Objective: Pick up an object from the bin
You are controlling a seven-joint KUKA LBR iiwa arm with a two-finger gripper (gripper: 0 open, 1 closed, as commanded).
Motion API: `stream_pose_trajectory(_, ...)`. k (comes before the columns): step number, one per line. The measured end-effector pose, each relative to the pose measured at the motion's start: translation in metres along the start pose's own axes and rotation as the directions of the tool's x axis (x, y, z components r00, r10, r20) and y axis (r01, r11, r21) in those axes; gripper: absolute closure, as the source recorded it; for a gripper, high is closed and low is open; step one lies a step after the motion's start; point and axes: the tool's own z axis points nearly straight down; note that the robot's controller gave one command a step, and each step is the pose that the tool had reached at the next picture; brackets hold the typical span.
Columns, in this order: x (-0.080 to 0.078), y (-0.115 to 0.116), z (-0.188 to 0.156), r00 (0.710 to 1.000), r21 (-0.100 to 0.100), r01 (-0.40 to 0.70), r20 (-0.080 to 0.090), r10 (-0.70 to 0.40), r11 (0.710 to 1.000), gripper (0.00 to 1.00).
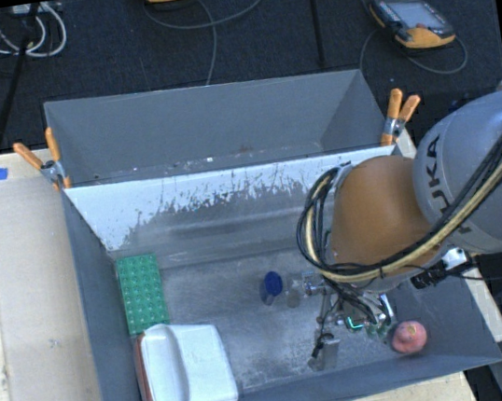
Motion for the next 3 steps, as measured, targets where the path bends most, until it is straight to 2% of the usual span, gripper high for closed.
stream_pose_trajectory(1, -0.078, -0.086, 0.064, 1.000, 0.004, -0.009, 0.011, 0.009, 1.000, 0.00)
stream_pose_trajectory(2, -0.061, -0.162, 0.062, 0.989, 0.004, 0.150, 0.009, -0.150, 0.989, 0.00)
stream_pose_trajectory(3, -0.062, -0.159, 0.062, 0.989, 0.001, 0.150, 0.010, -0.150, 0.989, 1.00)
